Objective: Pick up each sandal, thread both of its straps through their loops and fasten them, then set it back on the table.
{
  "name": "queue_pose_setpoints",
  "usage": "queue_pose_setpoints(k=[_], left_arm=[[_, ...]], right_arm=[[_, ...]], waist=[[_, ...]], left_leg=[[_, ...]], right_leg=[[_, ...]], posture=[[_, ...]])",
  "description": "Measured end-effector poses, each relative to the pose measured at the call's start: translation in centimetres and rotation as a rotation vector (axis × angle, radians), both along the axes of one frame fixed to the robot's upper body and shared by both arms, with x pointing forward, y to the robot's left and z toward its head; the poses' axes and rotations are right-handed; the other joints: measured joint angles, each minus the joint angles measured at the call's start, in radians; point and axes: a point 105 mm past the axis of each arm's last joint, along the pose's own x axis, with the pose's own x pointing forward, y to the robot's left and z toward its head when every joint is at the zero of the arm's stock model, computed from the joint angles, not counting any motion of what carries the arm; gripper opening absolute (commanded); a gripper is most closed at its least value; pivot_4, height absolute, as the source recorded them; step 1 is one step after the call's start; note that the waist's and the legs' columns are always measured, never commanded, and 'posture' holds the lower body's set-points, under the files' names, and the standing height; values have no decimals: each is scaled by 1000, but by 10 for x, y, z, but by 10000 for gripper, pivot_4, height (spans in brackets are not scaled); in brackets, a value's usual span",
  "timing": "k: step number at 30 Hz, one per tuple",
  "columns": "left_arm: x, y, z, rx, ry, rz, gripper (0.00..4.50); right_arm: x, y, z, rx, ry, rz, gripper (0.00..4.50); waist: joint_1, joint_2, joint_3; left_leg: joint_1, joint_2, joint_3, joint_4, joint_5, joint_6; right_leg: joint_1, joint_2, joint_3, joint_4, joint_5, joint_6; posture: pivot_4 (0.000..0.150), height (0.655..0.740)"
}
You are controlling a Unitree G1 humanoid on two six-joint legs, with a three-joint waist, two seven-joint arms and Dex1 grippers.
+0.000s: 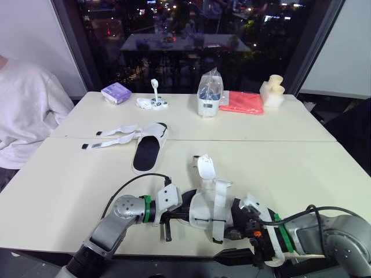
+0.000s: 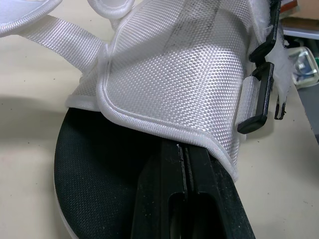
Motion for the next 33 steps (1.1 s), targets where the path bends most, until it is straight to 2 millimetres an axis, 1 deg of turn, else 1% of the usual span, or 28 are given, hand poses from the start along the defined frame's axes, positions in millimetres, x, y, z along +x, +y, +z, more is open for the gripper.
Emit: queue_pose_setpoints(k=[6,7,9,10,15,16,23,28,33], left_arm=[[0,1,0,3,-1,0,0],[0,1,0,3,-1,0,0],[0,1,0,3,-1,1,0],[0,1,0,3,-1,1,0],[-1,1,-1,1,1,2,0],[-1,1,-1,2,3,2,0],[-4,0,-2,-1,7,-2,0],[-7,-1,-1,5,1,-12,0],[-9,0,-1,23,-4,-19,0]], right_arm=[[3,14,-5,42,-3,-26,43981],[4,17,-5,45,-4,-30,41704],[7,18,-6,47,-10,-42,35399],[10,18,-6,44,-14,-53,30952],[13,17,-8,32,-22,-76,4971],[12,17,-7,33,-17,-70,694],[-5,5,-5,-5,57,43,694],[-15,2,6,-27,65,177,694],[-37,2,17,-39,49,343,694]], waist=[[-1,0,0],[-2,0,0],[-2,0,0],[-2,0,0],[-1,0,0],[-2,0,0],[-1,0,0],[-2,0,0],[-2,0,0]], left_leg=[[0,0,0,0,0,0],[0,0,0,0,0,0],[0,0,0,0,0,0],[0,0,0,0,0,0],[0,0,0,0,0,0],[0,0,0,0,0,0],[0,0,0,-1,0,1],[-1,0,0,-1,0,1],[-1,1,0,-2,-1,1]], right_leg=[[0,0,0,0,0,0],[0,0,0,0,0,0],[0,0,0,0,0,0],[0,0,0,0,0,0],[0,0,0,0,0,0],[0,0,0,0,0,0],[-1,0,0,0,0,0],[-2,0,0,0,-1,1],[-2,1,0,0,-1,2]], posture=[[1500,7400],[1500,7400],[1500,7400],[1500,7400],[1500,7400],[1500,7400],[1500,7400],[1500,7400],[1500,7400]])
